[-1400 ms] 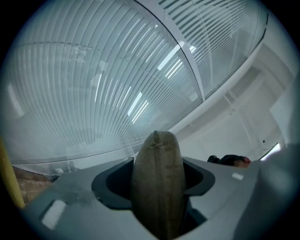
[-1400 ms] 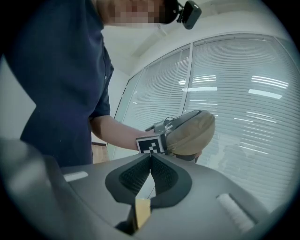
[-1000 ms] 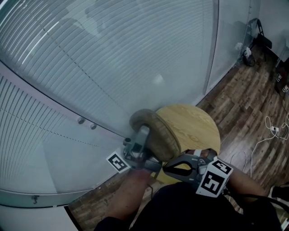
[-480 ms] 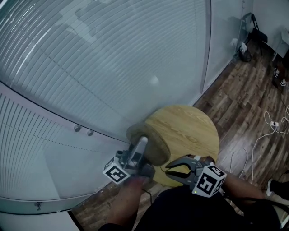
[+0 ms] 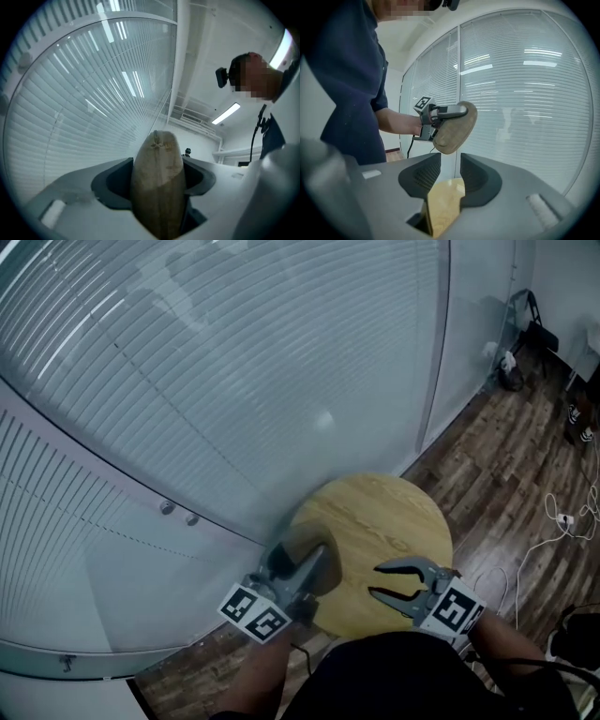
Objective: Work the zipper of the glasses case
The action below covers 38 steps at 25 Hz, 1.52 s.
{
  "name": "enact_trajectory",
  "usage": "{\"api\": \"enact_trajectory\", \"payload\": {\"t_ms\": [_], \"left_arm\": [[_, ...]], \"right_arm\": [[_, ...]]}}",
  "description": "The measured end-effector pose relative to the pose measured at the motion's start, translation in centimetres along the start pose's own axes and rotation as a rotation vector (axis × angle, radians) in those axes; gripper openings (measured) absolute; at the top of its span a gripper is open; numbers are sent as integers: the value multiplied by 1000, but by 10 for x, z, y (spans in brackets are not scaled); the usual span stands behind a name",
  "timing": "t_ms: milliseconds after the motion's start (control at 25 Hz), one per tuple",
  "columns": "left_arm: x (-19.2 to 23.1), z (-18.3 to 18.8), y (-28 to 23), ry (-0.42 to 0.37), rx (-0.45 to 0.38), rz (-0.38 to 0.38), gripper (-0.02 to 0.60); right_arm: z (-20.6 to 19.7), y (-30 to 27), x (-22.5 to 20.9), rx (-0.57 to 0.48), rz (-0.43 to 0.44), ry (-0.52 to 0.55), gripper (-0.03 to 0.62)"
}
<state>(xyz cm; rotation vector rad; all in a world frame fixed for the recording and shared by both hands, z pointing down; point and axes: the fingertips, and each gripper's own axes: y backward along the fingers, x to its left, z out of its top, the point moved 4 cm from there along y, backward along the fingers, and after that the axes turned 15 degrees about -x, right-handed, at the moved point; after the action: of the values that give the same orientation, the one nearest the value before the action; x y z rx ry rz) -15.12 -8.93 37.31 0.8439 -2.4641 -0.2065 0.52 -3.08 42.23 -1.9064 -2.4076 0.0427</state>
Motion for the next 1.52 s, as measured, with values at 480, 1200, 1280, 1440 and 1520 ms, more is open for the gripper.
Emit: {"api": "enact_trajectory", "payload": {"t_ms": [480,1200,1280,1440,1520], "left_arm": [[22,-13,33,-216,82,101,301],[49,-71,67,-279,169,209,302],[56,-77,71,-272,190,214,302],[57,-75,74,-286,182,224,302],[56,-77,70,-291,179,220,302]], "right_arm": [[-38,42,-65,-75,-409,37,137],[-61,83,-87,-195,-751,83,8],[-65,83,-86,-172,-756,72,8],[-80,88,-84,-171,-765,30,6],[-82,90,-85,-170,-778,12,6]]}}
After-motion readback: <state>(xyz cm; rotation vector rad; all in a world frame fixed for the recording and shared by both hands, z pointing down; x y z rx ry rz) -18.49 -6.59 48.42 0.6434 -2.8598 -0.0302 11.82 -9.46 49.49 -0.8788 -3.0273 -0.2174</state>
